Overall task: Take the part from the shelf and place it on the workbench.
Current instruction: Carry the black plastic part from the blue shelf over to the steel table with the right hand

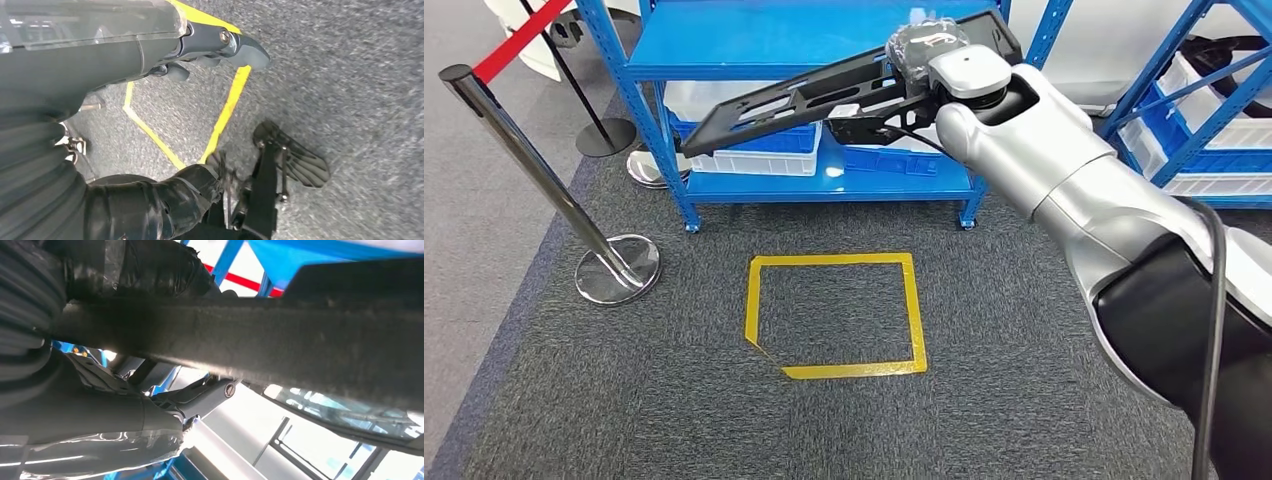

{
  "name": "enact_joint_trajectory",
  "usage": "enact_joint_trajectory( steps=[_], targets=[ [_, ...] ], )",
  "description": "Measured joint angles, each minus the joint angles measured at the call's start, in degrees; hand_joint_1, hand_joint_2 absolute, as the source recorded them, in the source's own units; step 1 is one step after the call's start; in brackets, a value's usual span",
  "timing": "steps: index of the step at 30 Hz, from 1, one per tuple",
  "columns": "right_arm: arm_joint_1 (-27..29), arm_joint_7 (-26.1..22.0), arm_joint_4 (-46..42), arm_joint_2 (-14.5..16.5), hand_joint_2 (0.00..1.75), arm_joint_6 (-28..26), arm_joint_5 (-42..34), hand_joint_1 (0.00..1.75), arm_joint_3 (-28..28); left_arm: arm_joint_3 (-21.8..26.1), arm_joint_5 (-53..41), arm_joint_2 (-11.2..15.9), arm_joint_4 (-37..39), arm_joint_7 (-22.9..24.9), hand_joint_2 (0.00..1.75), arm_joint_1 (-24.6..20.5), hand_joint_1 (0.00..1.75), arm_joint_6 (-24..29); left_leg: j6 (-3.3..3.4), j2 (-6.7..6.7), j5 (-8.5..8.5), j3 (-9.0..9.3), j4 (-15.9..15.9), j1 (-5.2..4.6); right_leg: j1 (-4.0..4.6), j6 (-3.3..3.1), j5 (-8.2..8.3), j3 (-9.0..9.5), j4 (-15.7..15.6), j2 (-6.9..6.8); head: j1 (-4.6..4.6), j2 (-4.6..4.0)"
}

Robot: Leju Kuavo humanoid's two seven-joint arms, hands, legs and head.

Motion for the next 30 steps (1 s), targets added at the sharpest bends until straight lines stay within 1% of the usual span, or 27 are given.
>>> enact_joint_trajectory(
  steps=[1,2,3,4,5,6,7,8,9,11,12,13,14,15,16,17,18,19,21,22,23,25,26,27,28,29,30],
  targets=[
    [-0.02,-0.04,-0.01,0.01,1.75,-0.01,-0.01,1.75,0.00,0.01,-0.01,-0.04,0.00,-0.03,1.75,-0.03,0.00,0.08,-0.06,0.01,0.57,-0.64,0.02,-0.13,0.39,-0.68,0.52,3.16,-3.91,0.01,-0.02,0.00],
    [-0.06,-0.09,-0.04,0.02,1.75,-0.04,0.00,1.75,0.00,0.02,-0.02,-0.08,-0.01,-0.07,1.75,-0.05,0.00,0.19,-0.20,0.04,1.11,-1.10,0.03,-0.22,0.71,-1.21,0.14,6.14,-8.23,-0.03,-0.03,0.00],
    [-0.10,-0.16,-0.08,0.03,1.75,-0.09,0.00,1.75,0.00,0.03,-0.03,-0.10,-0.01,-0.12,1.75,-0.06,0.00,0.30,-0.43,0.10,1.68,-1.35,-0.10,-0.23,1.04,-1.56,-0.52,8.20,-11.49,-0.07,-0.04,0.00],
    [-0.18,-0.23,-0.10,0.00,1.75,-0.14,-0.01,1.75,0.00,0.04,-0.04,-0.10,-0.01,-0.15,1.75,-0.05,0.00,0.39,-0.73,0.17,2.25,-1.49,-0.31,-0.16,1.28,-1.78,-1.20,9.29,-13.61,-0.11,-0.03,0.00],
    [-0.24,-0.31,-0.11,-0.04,1.75,-0.18,-0.01,1.75,0.00,0.05,-0.08,-0.06,-0.01,-0.15,1.75,-0.02,0.00,0.45,-1.10,0.23,2.91,-1.52,-0.62,-0.11,1.36,-1.83,-1.05,9.39,-14.50,-0.14,0.01,-0.01],
    [-0.26,-0.38,-0.09,-0.09,1.75,-0.21,-0.01,1.75,0.00,0.07,-0.13,0.02,0.00,-0.13,1.75,0.03,0.00,0.53,-1.47,0.22,3.43,-1.60,-1.02,-0.05,1.28,-1.98,-0.33,9.05,-14.65,-0.18,0.04,0.00],
    [-0.28,-0.43,-0.09,-0.11,1.75,-0.21,-0.01,1.75,0.00,0.08,-0.21,0.13,0.00,-0.10,1.75,0.06,0.00,0.60,-1.81,0.16,3.06,-1.88,-0.88,0.00,1.11,-2.26,0.39,8.72,-14.98,-0.29,0.04,0.00],
    [-0.26,-0.46,-0.10,-0.08,1.75,-0.20,-0.01,1.75,0.00,0.08,-0.29,0.21,0.00,-0.08,1.75,0.11,0.00,0.64,-2.11,0.08,1.61,-2.40,0.15,0.01,0.89,-2.56,1.19,8.30,-15.29,-0.42,0.02,-0.01],
    [-0.24,-0.48,-0.09,-0.05,1.75,-0.20,-0.01,1.75,0.00,0.09,-0.34,0.28,0.00,-0.07,1.75,0.18,0.00,0.68,-2.38,0.02,-0.84,-3.19,2.34,0.10,0.70,-2.81,1.92,7.77,-15.47,-0.55,0.00,0.00],
    [-0.24,-0.48,-0.06,-0.03,1.75,-0.19,-0.01,1.75,0.00,0.09,-0.37,0.33,0.00,-0.05,1.75,0.29,0.00,0.68,-2.91,0.02,-6.29,-5.18,9.85,0.26,0.68,-3.07,3.08,6.39,-15.40,-0.60,-0.01,0.00],
    [-0.21,-0.47,-0.04,-0.04,1.75,-0.19,0.00,1.75,0.00,0.09,-0.37,0.37,0.00,-0.05,1.75,0.32,0.00,0.68,-3.14,0.04,-7.52,-5.89,13.53,0.34,0.67,-3.05,3.59,5.62,-15.26,-0.57,-0.01,-0.01],
    [-0.16,-0.49,-0.03,-0.05,1.75,-0.20,0.00,1.75,0.00,0.09,-0.37,0.43,0.00,-0.05,1.75,0.33,0.00,0.68,-3.32,0.05,-7.48,-5.97,15.88,0.38,0.63,-2.96,4.04,4.84,-15.04,-0.54,-0.01,-0.01],
    [-0.10,-0.57,-0.02,-0.07,1.75,-0.22,-0.04,1.75,0.00,0.09,-0.37,0.49,0.00,-0.06,1.75,0.32,0.00,0.68,-3.42,0.05,-6.45,-5.01,16.19,0.41,0.58,-2.82,4.40,4.10,-14.74,-0.50,-0.01,-0.01],
    [-0.04,-0.72,-0.02,-0.08,1.75,-0.26,-0.09,1.75,0.00,0.09,-0.38,0.56,-0.01,-0.07,1.75,0.31,0.00,0.68,-3.42,0.07,-5.09,-2.90,14.19,0.43,0.52,-2.66,4.66,3.46,-14.40,-0.47,-0.02,-0.01],
    [0.00,-0.89,-0.03,-0.10,1.75,-0.30,-0.19,1.75,-0.01,0.09,-0.39,0.63,-0.01,-0.08,1.75,0.29,0.00,0.68,-3.34,0.09,-4.44,-0.03,10.37,0.45,0.48,-2.49,4.82,2.95,-14.02,-0.47,-0.01,-0.01],
    [-0.01,-1.05,-0.03,-0.17,1.75,-0.33,-0.32,1.75,-0.02,0.09,-0.42,0.68,-0.02,-0.09,1.75,0.27,0.00,0.68,-3.16,0.06,-4.55,2.97,6.35,0.35,0.51,-2.27,4.95,2.52,-13.66,-0.47,-0.01,-0.01],
    [-0.03,-1.18,-0.04,-0.23,1.75,-0.32,-0.46,1.75,-0.04,0.10,-0.44,0.73,-0.02,-0.11,1.75,0.24,0.00,0.68,-2.91,0.03,-5.11,5.15,3.10,0.23,0.58,-2.01,5.09,2.20,-13.40,-0.50,-0.02,-0.01],
    [-0.05,-1.26,-0.05,-0.32,1.75,-0.29,-0.60,1.75,-0.07,0.13,-0.48,0.77,-0.01,-0.13,1.75,0.22,0.00,0.68,-2.65,-0.01,-5.84,6.36,1.10,0.10,0.64,-1.73,5.25,1.97,-13.24,-0.55,-0.01,-0.01],
    [-0.07,-1.39,-0.07,-0.48,1.75,-0.17,-0.75,1.75,-0.09,0.25,-0.51,0.84,-0.01,-0.14,1.75,0.23,0.00,0.70,-1.91,-0.06,-5.90,6.61,0.13,0.06,0.78,-1.04,5.62,1.73,-13.21,-0.63,0.00,-0.01],
    [-0.10,-1.43,-0.07,-0.62,1.75,-0.11,-0.76,1.75,-0.09,0.32,-0.51,0.86,-0.01,-0.14,1.75,0.27,0.00,0.71,-1.46,0.03,-5.61,6.56,-0.17,0.18,0.75,-0.74,5.44,1.56,-12.97,-0.52,0.01,-0.01],
    [-0.15,-1.46,-0.07,-0.75,1.75,-0.06,-0.77,1.75,-0.09,0.38,-0.51,0.87,-0.01,-0.13,1.75,0.29,0.00,0.73,-0.92,0.14,-5.25,6.46,-0.45,0.31,0.73,-0.46,4.58,1.10,-12.01,-0.37,0.03,-0.01],
    [-0.23,-1.47,-0.07,-1.03,1.75,-0.02,-0.77,1.75,-0.10,0.43,-0.50,0.87,0.00,-0.11,1.75,0.30,0.00,0.75,-0.08,0.39,-4.61,6.03,-0.75,0.43,0.50,0.01,0.92,-1.11,-6.76,0.00,0.05,0.00],
    [-0.20,-1.48,-0.07,-1.13,1.75,-0.01,-0.78,1.75,-0.10,0.45,-0.50,0.89,-0.01,-0.11,1.75,0.29,0.00,0.76,0.13,0.43,-4.39,5.69,-0.71,0.42,0.40,0.22,-1.19,-2.66,-2.88,0.06,0.07,0.00],
    [-0.12,-1.48,-0.07,-1.24,1.75,0.01,-0.78,1.75,-0.11,0.46,-0.50,0.92,-0.01,-0.11,1.75,0.28,0.00,0.76,0.18,0.44,-4.22,5.36,-0.59,0.41,0.26,0.37,-2.65,-3.96,0.56,0.08,0.07,0.00],
    [-0.02,-1.49,-0.06,-1.34,1.75,0.02,-0.78,1.75,-0.10,0.48,-0.50,0.95,-0.01,-0.11,1.75,0.29,0.00,0.76,0.17,0.42,-4.09,5.07,-0.43,0.41,0.12,0.48,-3.12,-4.53,2.47,0.08,0.07,0.00],
    [0.06,-1.49,-0.05,-1.39,1.75,0.03,-0.78,1.75,-0.10,0.49,-0.50,0.98,-0.01,-0.11,1.75,0.32,0.00,0.76,0.12,0.40,-4.01,4.84,-0.24,0.41,-0.02,0.54,-2.48,-4.00,2.18,0.08,0.07,0.00],
    [0.09,-1.49,-0.05,-1.44,1.75,0.04,-0.78,1.75,-0.10,0.50,-0.50,0.99,-0.01,-0.11,1.75,0.36,0.00,0.76,0.05,0.38,-3.98,4.68,-0.03,0.41,-0.13,0.52,-0.93,-2.35,-0.43,0.07,0.07,0.00]
  ],
)
